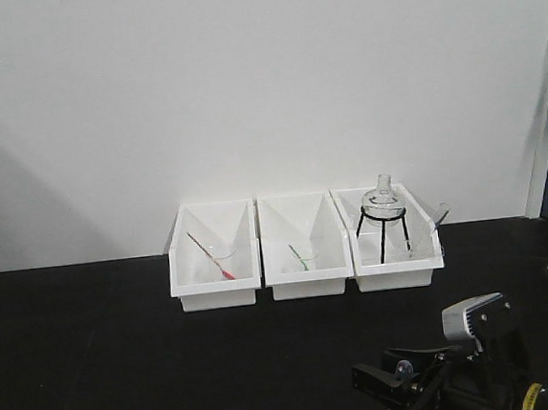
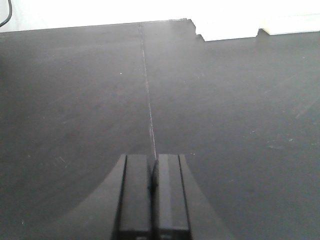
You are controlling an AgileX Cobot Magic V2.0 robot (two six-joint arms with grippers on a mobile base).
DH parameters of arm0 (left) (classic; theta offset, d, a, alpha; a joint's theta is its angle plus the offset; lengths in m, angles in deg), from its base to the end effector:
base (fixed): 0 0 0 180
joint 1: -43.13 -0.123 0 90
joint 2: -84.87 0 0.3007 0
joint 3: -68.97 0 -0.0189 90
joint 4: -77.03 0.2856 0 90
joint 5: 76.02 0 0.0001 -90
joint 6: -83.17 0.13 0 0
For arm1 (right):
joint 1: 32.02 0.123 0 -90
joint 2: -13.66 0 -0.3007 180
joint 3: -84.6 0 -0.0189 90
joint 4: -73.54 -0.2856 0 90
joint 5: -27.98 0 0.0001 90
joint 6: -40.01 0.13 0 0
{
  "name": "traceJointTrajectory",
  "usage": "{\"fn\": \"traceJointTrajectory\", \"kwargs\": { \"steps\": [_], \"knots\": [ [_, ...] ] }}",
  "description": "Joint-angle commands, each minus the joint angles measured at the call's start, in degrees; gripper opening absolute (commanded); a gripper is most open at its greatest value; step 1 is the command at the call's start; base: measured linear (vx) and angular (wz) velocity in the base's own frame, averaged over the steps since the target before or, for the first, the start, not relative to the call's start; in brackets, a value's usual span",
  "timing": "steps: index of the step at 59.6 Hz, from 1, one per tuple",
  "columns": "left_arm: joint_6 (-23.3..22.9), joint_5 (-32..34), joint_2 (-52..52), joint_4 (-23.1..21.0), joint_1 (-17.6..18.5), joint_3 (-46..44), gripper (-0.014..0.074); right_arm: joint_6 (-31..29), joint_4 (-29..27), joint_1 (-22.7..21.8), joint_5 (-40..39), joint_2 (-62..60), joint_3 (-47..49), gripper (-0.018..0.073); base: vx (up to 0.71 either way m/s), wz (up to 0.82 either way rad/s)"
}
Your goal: Grab transparent chemical and place on left bench
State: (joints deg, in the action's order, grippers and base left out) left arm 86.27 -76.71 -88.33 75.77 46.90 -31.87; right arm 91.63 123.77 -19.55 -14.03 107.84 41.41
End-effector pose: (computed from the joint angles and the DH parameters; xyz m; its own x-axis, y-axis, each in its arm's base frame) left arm 0.1145 -0.0076 0.2051 0.0604 0.0282 -0.9978 0.0641 0.9974 0.0321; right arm 0.3133 0.1377 0.1921 -0.4018 0.0616 -0.9137 -0.6045 0.7316 0.3152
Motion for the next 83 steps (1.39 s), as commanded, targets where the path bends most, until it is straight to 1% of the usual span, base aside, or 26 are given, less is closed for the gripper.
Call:
{"fn": "traceJointTrajectory", "kwargs": {
  "steps": [1,5,8,14,19,27,32,38,46,51,56,62,67,68,74,80,83],
  "knots": [
    [-0.45,4.49,-1.10,-0.04,0.10,0.93,-0.0003,-0.65,-2.50,0.07,-4.14,-1.66,1.73,0.0522,0.00,0.00],
    [-0.45,4.49,-1.10,-0.04,0.10,0.93,-0.0003,-1.14,-2.50,0.01,-4.14,-1.66,1.73,0.0571,0.00,0.00],
    [-0.45,4.49,-1.10,-0.04,0.10,0.93,-0.0003,-1.40,-2.52,0.01,-4.25,-1.78,1.73,0.0588,0.00,0.00],
    [-0.45,4.49,-1.10,-0.04,0.10,0.93,-0.0003,-1.45,-3.18,0.01,-4.94,-2.05,1.73,0.0589,0.00,0.00],
    [-0.45,4.49,-1.10,-0.04,0.10,0.93,-0.0003,-0.89,-2.56,0.08,-6.73,-2.22,1.73,0.0585,0.00,0.00],
    [-0.45,4.49,-1.10,-0.04,0.10,0.93,-0.0003,-0.10,3.09,0.07,-12.08,-2.22,1.73,0.0573,0.00,0.00],
    [-0.45,4.49,-1.10,-0.04,0.10,0.93,-0.0003,0.06,7.14,0.07,-13.23,-2.22,1.73,0.0552,0.00,0.00],
    [-0.45,4.49,-1.10,-0.04,0.10,0.93,-0.0003,0.69,6.01,0.02,-12.14,-2.22,1.73,0.0529,0.00,0.00],
    [-0.45,4.49,-1.10,-0.04,0.10,0.93,-0.0003,-1.43,6.58,0.02,-14.69,-2.35,1.73,0.0489,0.00,0.00],
    [-0.45,4.49,-1.10,-0.04,0.10,0.93,-0.0003,-0.41,4.43,0.02,-14.89,-2.35,1.73,0.0470,0.00,0.00],
    [-0.45,4.49,-1.10,-0.04,0.10,0.93,-0.0003,-0.79,2.59,0.02,-16.39,-2.35,1.73,0.0452,0.00,0.00],
    [-0.45,4.49,-1.10,-0.04,0.10,0.93,-0.0003,-1.01,-1.19,-0.03,-16.92,-2.88,1.73,0.0416,0.00,0.00],
    [-0.45,4.49,-1.10,-0.04,0.10,0.93,-0.0003,-1.01,-4.97,-0.09,-14.43,-4.40,1.73,0.0349,0.00,0.00],
    [-0.45,4.49,-1.10,-0.04,0.10,0.93,-0.0003,-1.01,-7.36,-0.09,-8.94,-7.32,1.73,0.0242,0.00,0.00],
    [-0.45,4.49,-1.10,-0.04,0.10,0.93,-0.0003,-1.01,-6.80,-0.09,0.11,-12.61,1.59,0.0118,0.00,0.00],
    [-0.45,4.49,-1.10,-0.04,0.10,0.93,-0.0003,0.03,-5.06,-0.09,12.25,-19.95,1.55,-0.0008,0.00,0.00],
    [-0.45,4.49,-1.10,-0.04,0.10,0.93,-0.0003,0.57,-4.55,-0.09,18.28,-23.65,1.55,-0.0013,0.00,0.00]
  ]
}}
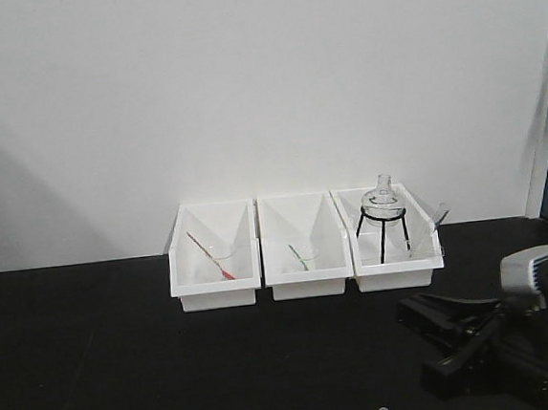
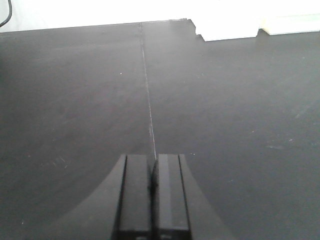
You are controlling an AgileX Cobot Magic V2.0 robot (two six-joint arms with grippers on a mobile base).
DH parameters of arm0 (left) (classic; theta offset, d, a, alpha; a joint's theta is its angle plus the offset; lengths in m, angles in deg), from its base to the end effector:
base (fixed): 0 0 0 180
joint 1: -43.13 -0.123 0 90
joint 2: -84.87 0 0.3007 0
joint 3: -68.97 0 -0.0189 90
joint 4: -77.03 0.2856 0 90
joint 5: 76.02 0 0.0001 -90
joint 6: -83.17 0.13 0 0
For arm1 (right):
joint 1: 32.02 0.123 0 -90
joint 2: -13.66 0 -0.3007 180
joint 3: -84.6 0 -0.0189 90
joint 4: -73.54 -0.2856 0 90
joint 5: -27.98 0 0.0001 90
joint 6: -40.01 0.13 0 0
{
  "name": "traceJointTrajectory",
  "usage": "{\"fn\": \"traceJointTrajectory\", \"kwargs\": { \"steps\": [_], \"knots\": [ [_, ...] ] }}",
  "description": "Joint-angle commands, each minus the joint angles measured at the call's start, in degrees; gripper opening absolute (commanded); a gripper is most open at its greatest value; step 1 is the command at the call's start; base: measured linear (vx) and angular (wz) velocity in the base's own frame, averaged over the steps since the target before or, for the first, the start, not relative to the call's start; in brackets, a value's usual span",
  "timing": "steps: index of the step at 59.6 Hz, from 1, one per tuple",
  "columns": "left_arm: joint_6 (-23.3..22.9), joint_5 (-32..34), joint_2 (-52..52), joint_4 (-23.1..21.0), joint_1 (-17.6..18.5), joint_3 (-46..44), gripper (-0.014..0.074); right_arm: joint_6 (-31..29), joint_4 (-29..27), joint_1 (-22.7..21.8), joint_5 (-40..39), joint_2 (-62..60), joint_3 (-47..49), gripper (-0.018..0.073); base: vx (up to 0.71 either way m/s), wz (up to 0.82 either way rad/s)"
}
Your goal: Grab transparent chemical and place on left bench
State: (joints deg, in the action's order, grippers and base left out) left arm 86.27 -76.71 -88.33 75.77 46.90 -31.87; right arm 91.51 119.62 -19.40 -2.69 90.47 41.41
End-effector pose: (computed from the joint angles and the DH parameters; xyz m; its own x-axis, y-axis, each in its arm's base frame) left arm 0.1145 -0.0076 0.2051 0.0604 0.0282 -0.9978 0.0641 0.9974 0.0321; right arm 0.2902 0.1138 0.2732 -0.2223 0.1113 -0.9686 -0.5286 0.8210 0.2156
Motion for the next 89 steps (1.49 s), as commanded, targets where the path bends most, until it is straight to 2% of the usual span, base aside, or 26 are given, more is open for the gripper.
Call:
{"fn": "traceJointTrajectory", "kwargs": {
  "steps": [1,8,23,53,57,62,65,68,74,81,89],
  "knots": [
    [-0.45,4.49,-1.10,-0.04,0.10,0.93,-0.0003,0.80,-0.24,-0.24,8.58,-7.33,1.55,-0.0012,0.00,0.00],
    [-0.45,4.49,-1.10,-0.04,0.10,0.93,-0.0003,0.80,1.18,-0.24,19.99,-16.03,1.55,-0.0009,0.00,0.00],
    [-0.45,4.49,-1.10,-0.04,0.10,0.93,-0.0003,0.80,1.90,-0.24,30.67,-26.48,1.55,-0.0008,0.00,0.00],
    [-0.45,4.49,-1.10,-0.04,0.10,0.93,-0.0003,-0.11,1.14,-0.09,33.36,-30.03,1.55,-0.0008,0.00,0.00],
    [-0.45,4.49,-1.10,-0.04,0.10,0.93,-0.0003,-5.09,-4.35,-0.09,35.84,-30.45,1.49,-0.0008,0.00,0.00],
    [-0.45,4.49,-1.10,-0.04,0.10,0.93,-0.0003,-18.55,-16.76,-0.17,39.80,-31.80,0.73,-0.0008,0.00,0.00],
    [-0.45,4.49,-1.10,-0.04,0.10,0.93,-0.0003,-30.53,-25.55,-0.26,40.49,-32.87,-0.79,-0.0008,0.00,0.00],
    [-0.45,4.49,-1.10,-0.04,0.10,0.93,-0.0003,-39.81,-31.64,-0.26,39.90,-34.42,-2.98,-0.0008,0.00,0.00],
    [-0.45,4.49,-1.10,-0.04,0.10,0.93,-0.0003,-50.08,-39.26,-0.26,37.50,-39.44,-8.86,-0.0008,0.00,0.00],
    [-0.45,4.49,-1.10,-0.04,0.10,0.93,-0.0003,-52.67,-43.16,-2.01,34.35,-47.67,-17.62,-0.0008,0.00,0.00],
    [-0.45,4.49,-1.10,-0.04,0.10,0.93,-0.0003,-51.49,-43.13,-8.05,34.57,-58.58,-26.37,-0.0008,0.00,0.00]
  ]
}}
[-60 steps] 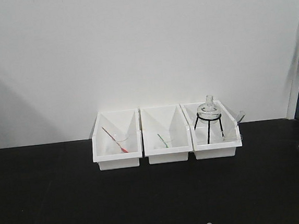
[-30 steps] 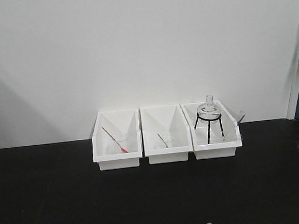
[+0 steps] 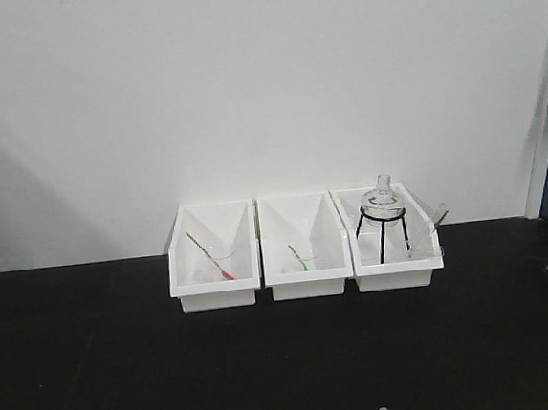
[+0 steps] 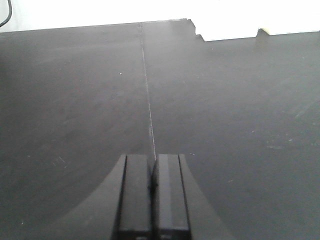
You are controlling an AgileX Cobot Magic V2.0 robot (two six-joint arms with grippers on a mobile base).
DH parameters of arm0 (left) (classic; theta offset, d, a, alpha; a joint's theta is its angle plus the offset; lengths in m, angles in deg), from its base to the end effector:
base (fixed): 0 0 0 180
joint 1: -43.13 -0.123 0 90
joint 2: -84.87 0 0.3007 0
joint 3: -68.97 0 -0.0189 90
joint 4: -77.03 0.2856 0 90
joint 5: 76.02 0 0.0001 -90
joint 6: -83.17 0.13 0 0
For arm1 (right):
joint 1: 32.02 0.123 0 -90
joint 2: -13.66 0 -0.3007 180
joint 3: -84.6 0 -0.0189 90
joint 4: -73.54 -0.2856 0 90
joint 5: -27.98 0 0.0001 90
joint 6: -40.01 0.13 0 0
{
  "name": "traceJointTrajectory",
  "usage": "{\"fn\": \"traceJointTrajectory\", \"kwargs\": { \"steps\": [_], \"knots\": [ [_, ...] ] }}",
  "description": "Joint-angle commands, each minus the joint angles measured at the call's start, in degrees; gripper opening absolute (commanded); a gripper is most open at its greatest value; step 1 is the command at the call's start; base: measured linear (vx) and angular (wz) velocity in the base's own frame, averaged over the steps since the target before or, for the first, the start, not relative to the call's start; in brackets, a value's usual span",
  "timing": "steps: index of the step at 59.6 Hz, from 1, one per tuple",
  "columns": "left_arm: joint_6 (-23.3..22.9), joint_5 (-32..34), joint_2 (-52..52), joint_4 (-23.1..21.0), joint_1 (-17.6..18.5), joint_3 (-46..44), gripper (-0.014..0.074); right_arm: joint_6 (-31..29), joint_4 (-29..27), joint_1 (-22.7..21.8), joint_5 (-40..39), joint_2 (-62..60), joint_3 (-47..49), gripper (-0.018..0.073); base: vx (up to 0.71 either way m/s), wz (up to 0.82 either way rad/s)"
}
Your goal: Grab transparent chemical and place on left bench
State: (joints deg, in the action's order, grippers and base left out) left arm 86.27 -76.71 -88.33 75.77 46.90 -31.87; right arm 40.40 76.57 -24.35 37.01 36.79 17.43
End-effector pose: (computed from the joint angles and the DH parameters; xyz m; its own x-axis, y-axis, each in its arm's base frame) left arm 0.1145 -0.0076 0.2051 0.0604 0.0282 -0.9978 0.0641 0.9974 0.0321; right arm 0.1363 0.0173 0.2374 -0.1546 -0.0666 -0.9857 -0.1325 0.9901 -0.0461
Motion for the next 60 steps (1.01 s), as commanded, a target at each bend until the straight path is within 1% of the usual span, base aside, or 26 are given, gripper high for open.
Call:
{"fn": "traceJointTrajectory", "kwargs": {
  "steps": [1,6,12,14,20,26,60],
  "knots": [
    [-0.45,4.49,-1.10,-0.04,0.10,0.93,-0.0003,-0.38,0.18,-3.63,-5.12,-5.94,-3.56,-0.0008,0.00,0.00],
    [-0.45,4.49,-1.10,-0.04,0.10,0.93,-0.0003,-0.38,0.98,-5.53,-5.03,-12.01,-7.84,-0.0008,0.00,0.00],
    [-0.45,4.49,-1.10,-0.04,0.10,0.93,-0.0003,-0.38,1.66,-5.53,-5.42,-17.53,-11.75,-0.0008,0.00,0.00],
    [-0.45,4.49,-1.10,-0.04,0.10,0.93,-0.0003,-0.38,1.61,-5.47,-5.87,-17.03,-12.56,-0.0008,0.00,0.00],
    [-0.45,4.49,-1.10,-0.04,0.10,0.93,-0.0003,0.09,1.40,-5.48,-2.85,-16.59,-12.60,-0.0008,0.00,0.00],
    [-0.45,4.49,-1.10,-0.04,0.10,0.93,-0.0003,0.09,1.40,-5.48,-2.06,-17.02,-12.60,-0.0008,0.00,0.00],
    [-0.45,4.49,-1.10,-0.04,0.10,0.93,-0.0003,0.09,1.45,-5.48,-2.40,-17.10,-12.60,-0.0008,0.00,0.00]
  ]
}}
